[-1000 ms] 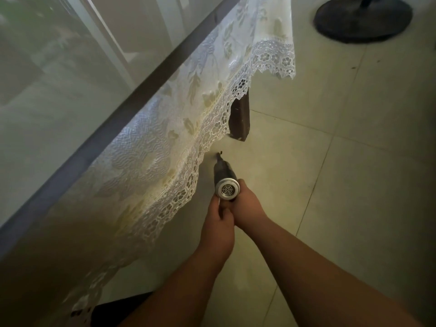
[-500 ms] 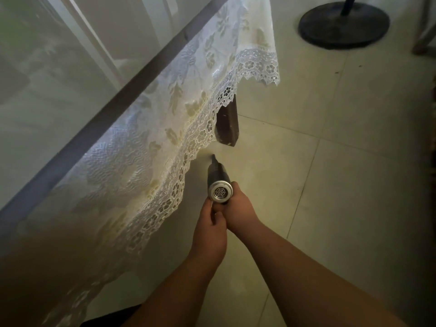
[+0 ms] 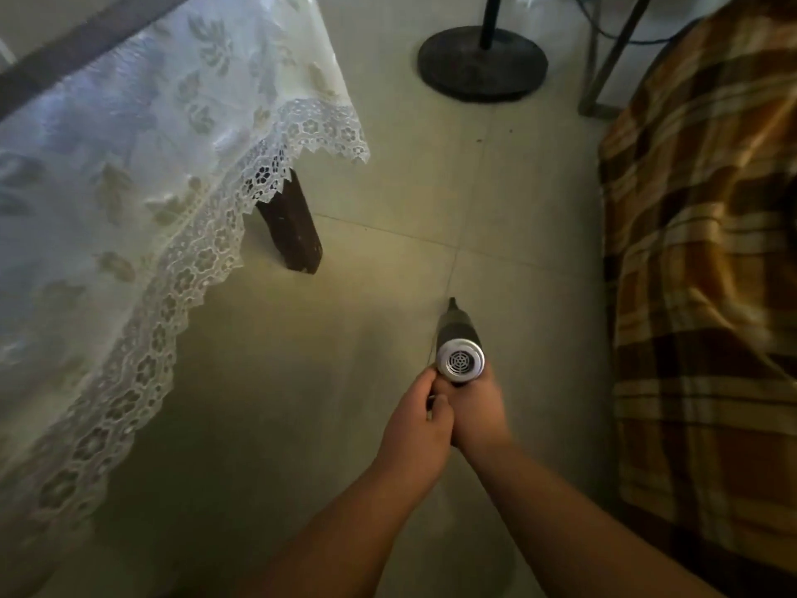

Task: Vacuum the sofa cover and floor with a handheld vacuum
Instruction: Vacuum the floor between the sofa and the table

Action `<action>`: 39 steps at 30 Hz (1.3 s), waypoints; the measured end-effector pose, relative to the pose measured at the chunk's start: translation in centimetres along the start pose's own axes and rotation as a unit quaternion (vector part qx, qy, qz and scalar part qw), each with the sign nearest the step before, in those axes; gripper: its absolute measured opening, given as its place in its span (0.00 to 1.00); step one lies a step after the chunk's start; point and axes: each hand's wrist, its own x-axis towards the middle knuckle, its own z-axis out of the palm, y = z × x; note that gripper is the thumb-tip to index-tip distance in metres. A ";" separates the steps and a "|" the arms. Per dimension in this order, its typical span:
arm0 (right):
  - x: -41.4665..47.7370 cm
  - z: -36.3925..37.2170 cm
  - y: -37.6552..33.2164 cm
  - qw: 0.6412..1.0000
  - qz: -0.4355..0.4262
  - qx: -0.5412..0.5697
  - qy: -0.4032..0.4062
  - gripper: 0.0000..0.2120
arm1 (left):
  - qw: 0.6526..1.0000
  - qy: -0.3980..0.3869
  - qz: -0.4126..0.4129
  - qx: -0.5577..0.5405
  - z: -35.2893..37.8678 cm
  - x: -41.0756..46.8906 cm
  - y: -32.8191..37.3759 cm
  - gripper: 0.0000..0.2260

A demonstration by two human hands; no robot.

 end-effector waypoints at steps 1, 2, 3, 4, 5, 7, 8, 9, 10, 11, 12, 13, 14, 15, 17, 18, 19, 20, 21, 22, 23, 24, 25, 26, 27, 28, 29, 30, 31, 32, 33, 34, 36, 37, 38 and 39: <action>0.3 -0.9 0.3 1.000 0.007 0.000 0.012 0.13 | 1.000 -0.012 0.003 0.004 0.8 0.1 0.4 0.20; 0.5 -1.8 0.5 1.000 0.015 0.000 0.021 0.13 | 1.000 -0.025 0.003 0.003 1.6 0.2 0.7 0.20; 0.8 -2.6 0.7 0.999 0.021 0.002 0.029 0.13 | 0.999 -0.036 0.003 0.002 2.3 0.2 0.9 0.20; 0.9 -3.2 0.8 0.999 0.025 0.001 0.033 0.14 | 0.999 -0.042 0.003 0.007 2.9 0.3 1.3 0.20; 0.9 -3.7 0.9 0.999 0.024 0.002 0.038 0.14 | 0.999 -0.044 0.003 0.014 3.3 0.2 1.6 0.20; 0.5 -4.2 1.0 0.999 0.019 0.008 0.035 0.13 | 0.999 -0.038 0.005 0.023 3.6 -0.4 2.0 0.20; 0.1 -4.1 1.0 0.999 0.018 0.008 0.028 0.13 | 0.999 -0.032 0.006 0.024 3.5 -0.8 2.0 0.20; -0.4 -3.8 1.0 1.000 0.019 0.005 0.018 0.13 | 0.999 -0.023 0.005 0.028 3.1 -1.4 1.8 0.20; -1.1 -3.5 1.2 1.000 0.019 -0.003 0.004 0.12 | 0.999 -0.015 0.002 0.032 2.7 -2.0 1.3 0.20; -1.8 -3.1 1.3 1.000 0.020 -0.009 -0.009 0.12 | 0.999 -0.010 -0.001 0.033 2.2 -2.6 0.6 0.20; -2.5 -2.6 1.5 1.000 0.022 -0.012 -0.019 0.13 | 0.999 -0.006 -0.001 0.032 1.8 -3.1 -0.1 0.20; -3.2 -2.3 1.6 0.999 0.027 -0.010 -0.028 0.13 | 1.000 -0.003 -0.004 0.030 1.4 -3.6 -0.9 0.20; -3.8 -1.9 1.7 0.999 0.034 -0.008 -0.037 0.14 | 1.000 0.003 -0.008 0.025 1.0 -4.1 -1.6 0.20; -4.4 -1.6 1.7 0.998 0.034 -0.009 -0.045 0.14 | 1.000 0.011 -0.014 0.017 0.8 -4.6 -2.1 0.21; -5.3 -1.2 1.7 0.998 0.023 -0.022 -0.059 0.13 | 0.999 0.029 -0.025 -0.003 0.5 -5.4 -2.8 0.21; -5.5 -1.0 1.7 0.998 0.017 -0.025 -0.061 0.13 | 0.999 0.038 -0.026 -0.013 0.4 -5.7 -3.1 0.20; -5.7 -0.9 1.7 0.998 0.015 -0.025 -0.062 0.13 | 0.998 0.044 -0.027 -0.020 0.4 -5.9 -3.2 0.20; -5.9 -0.9 1.7 0.998 0.017 -0.023 -0.064 0.13 | 0.998 0.049 -0.026 -0.027 0.3 -6.1 -3.2 0.20; -6.1 -0.9 1.6 0.997 0.022 -0.015 -0.068 0.13 | 0.998 0.053 -0.026 -0.032 0.3 -6.3 -3.2 0.20; -6.2 -0.9 1.6 0.997 0.027 -0.009 -0.073 0.14 | 0.998 0.054 -0.025 -0.036 0.2 -6.4 -3.2 0.20; -6.4 -0.8 1.4 0.997 0.028 -0.005 -0.076 0.15 | 0.998 0.052 -0.023 -0.039 0.0 -6.6 -3.2 0.20; -6.4 -0.8 1.4 0.997 0.029 -0.005 -0.077 0.16 | 0.998 0.048 -0.022 -0.043 -0.1 -6.7 -3.2 0.20; -6.5 -0.7 1.4 0.996 0.030 -0.003 -0.078 0.17 | 0.998 0.043 -0.023 -0.051 -0.3 -6.8 -3.2 0.19; -6.5 -0.7 1.5 0.997 0.032 -0.005 -0.076 0.17 | 0.997 0.039 -0.021 -0.061 -0.5 -6.7 -3.4 0.18; -6.5 -0.7 1.5 0.997 0.032 -0.008 -0.070 0.16 | 0.997 0.034 -0.019 -0.072 -0.7 -6.5 -3.6 0.16; -6.4 -0.9 1.5 0.997 0.029 -0.017 -0.062 0.15 | 0.996 0.029 -0.021 -0.084 -1.0 -6.3 -3.9 0.16; -6.4 -1.1 1.5 0.998 0.025 -0.029 -0.052 0.14 | 0.995 0.020 -0.026 -0.093 -1.2 -6.0 -4.1 0.16; -6.3 -1.5 1.5 0.998 0.023 -0.041 -0.041 0.13 | 0.995 0.009 -0.030 -0.098 -1.3 -5.8 -4.3 0.17; -6.2 -1.9 1.6 0.998 0.023 -0.047 -0.029 0.13 | 0.994 -0.004 -0.034 -0.102 -1.2 -5.6 -4.5 0.17; -6.1 -2.4 1.8 0.998 0.025 -0.051 -0.018 0.13 | 0.994 -0.016 -0.038 -0.106 -1.0 -5.5 -4.5 0.18; -5.9 -3.0 1.9 0.998 0.030 -0.053 -0.007 0.13 | 0.992 -0.029 -0.044 -0.112 -0.7 -5.3 -4.4 0.18; -5.6 -3.6 2.1 0.998 0.040 -0.053 0.005 0.12 | 0.991 -0.044 -0.053 -0.119 -0.1 -5.1 -4.3 0.17; -5.1 -5.2 2.3 0.997 0.059 -0.040 0.025 0.12 | 0.986 -0.079 -0.066 -0.134 1.4 -4.7 -3.4 0.16; -4.8 -6.0 2.5 0.997 0.067 -0.033 0.034 0.13 | 0.982 -0.095 -0.071 -0.144 2.2 -4.4 -2.9 0.15; -4.6 -6.7 2.6 0.996 0.073 -0.025 0.042 0.13 | 0.979 -0.110 -0.074 -0.155 2.9 -4.1 -2.3 0.15; -4.4 -7.4 2.9 0.996 0.076 -0.018 0.050 0.14 | 0.976 -0.122 -0.076 -0.165 3.6 -3.7 -1.7 0.14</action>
